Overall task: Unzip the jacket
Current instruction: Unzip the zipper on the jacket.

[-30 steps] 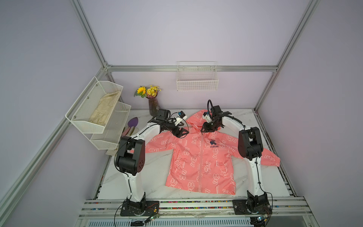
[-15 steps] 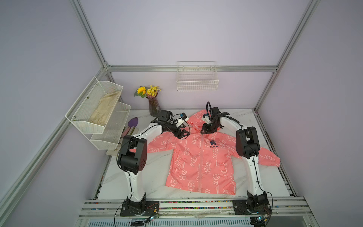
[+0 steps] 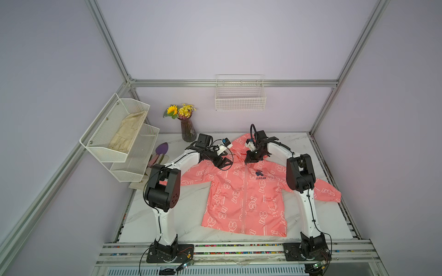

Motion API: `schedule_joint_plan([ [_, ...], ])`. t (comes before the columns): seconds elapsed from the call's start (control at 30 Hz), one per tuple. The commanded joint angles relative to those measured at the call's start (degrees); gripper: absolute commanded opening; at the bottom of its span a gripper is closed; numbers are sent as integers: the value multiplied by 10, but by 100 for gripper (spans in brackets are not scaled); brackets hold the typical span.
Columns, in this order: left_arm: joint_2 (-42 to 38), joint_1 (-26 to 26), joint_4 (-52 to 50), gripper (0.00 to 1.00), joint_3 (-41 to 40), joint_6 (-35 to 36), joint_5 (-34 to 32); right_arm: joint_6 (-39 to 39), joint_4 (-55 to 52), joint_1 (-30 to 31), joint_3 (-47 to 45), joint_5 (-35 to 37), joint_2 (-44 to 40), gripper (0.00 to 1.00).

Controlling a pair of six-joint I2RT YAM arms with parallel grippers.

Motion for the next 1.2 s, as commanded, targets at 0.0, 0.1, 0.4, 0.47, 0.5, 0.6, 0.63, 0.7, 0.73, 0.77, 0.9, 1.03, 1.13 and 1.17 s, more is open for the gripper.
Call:
schedule_joint_plan([
  [0.0,6,-1,11,72,27,17,8,-6,8,4,13,-1,0,11],
  [0.1,7,-1,12,71,27,17,10,-6,10,3,11,0,-2,10],
  [0.4,11,-1,11,70,27,16,15,-6,8,3,39,4,15,17],
  [0.47,11,-1,11,70,26,15,15,-9,0,4,51,4,22,18],
  [0.5,12,-1,11,70,26,15,15,-9,-2,4,54,4,23,19],
  [0.6,10,-1,11,70,24,16,15,-12,-2,3,58,-1,23,21],
  [0.63,10,-1,12,70,24,16,15,-12,-2,4,57,-2,23,21],
  [0.7,11,-1,12,70,25,15,16,-13,-5,4,59,-3,22,21],
  [0.73,11,-1,12,70,24,16,18,-14,-7,4,59,-3,23,21],
  [0.77,12,-1,12,70,25,16,19,-15,-9,3,58,-3,23,21],
  [0.9,13,-1,12,70,25,15,22,-19,-14,4,53,-2,23,20],
  [1.03,14,-1,11,70,26,14,22,-19,-16,4,49,1,21,19],
  [1.13,15,-1,11,70,26,12,20,-19,-17,4,46,2,17,18],
  [1.17,15,-1,11,70,26,12,20,-18,-18,4,44,3,16,17],
])
